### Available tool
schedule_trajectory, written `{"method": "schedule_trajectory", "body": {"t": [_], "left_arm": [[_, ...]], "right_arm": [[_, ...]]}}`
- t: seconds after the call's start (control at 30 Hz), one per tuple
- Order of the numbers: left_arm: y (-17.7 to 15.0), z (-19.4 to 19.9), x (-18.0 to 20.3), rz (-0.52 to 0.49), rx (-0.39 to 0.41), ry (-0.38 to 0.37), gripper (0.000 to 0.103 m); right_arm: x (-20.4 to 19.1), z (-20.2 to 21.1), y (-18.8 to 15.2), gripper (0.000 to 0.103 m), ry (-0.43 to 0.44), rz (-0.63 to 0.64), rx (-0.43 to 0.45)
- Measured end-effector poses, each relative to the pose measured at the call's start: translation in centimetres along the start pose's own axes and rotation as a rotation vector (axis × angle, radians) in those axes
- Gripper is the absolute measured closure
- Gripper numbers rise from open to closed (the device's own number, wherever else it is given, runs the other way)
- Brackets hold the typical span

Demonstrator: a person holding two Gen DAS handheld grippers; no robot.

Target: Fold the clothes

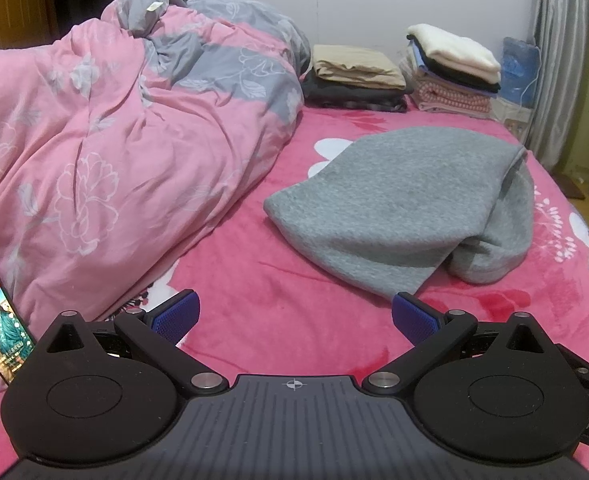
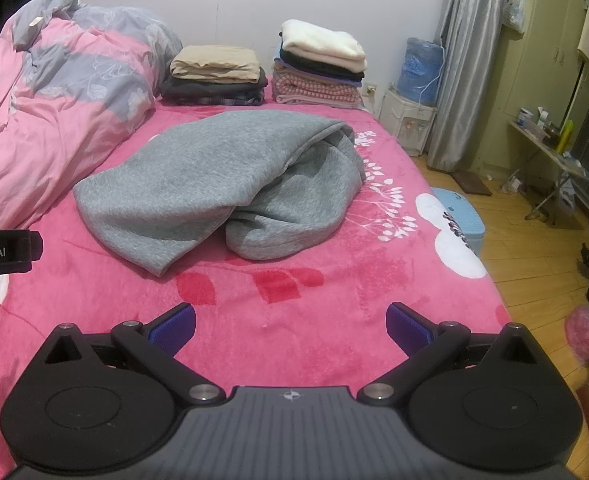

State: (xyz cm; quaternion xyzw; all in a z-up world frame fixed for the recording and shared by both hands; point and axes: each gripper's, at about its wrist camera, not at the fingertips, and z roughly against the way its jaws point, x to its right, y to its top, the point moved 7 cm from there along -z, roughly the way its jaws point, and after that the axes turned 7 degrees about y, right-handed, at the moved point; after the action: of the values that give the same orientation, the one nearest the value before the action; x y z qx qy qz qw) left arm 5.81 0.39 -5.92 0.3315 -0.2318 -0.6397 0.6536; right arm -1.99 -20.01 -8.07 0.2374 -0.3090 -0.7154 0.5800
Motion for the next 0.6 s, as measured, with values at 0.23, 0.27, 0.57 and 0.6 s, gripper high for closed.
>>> {"method": "schedule_trajectory", "body": {"t": [0.23, 0.27, 0.57, 0.6], "left_arm": [[-0.01, -0.11, 0.02, 0.001, -0.006, 0.001, 0.0], [-0.01, -0.12, 0.01, 0.001, -0.006, 0.001, 0.0], [-0.12, -0.27, -0.05, 0.002, -0.011, 0.004, 0.0], [-0.14, -0.3, -0.07, 0.002, -0.012, 0.004, 0.0]], "right_arm": [[0.04, -0.05, 0.04, 0.0, 0.002, -0.001, -0.001], [0.04, -0.06, 0.04, 0.0, 0.002, 0.0, -0.001], [-0.04, -0.03, 0.0, 0.0, 0.003, -0.001, -0.002], [-0.05, -0.04, 0.0, 0.0, 0.002, -0.001, -0.002]]}}
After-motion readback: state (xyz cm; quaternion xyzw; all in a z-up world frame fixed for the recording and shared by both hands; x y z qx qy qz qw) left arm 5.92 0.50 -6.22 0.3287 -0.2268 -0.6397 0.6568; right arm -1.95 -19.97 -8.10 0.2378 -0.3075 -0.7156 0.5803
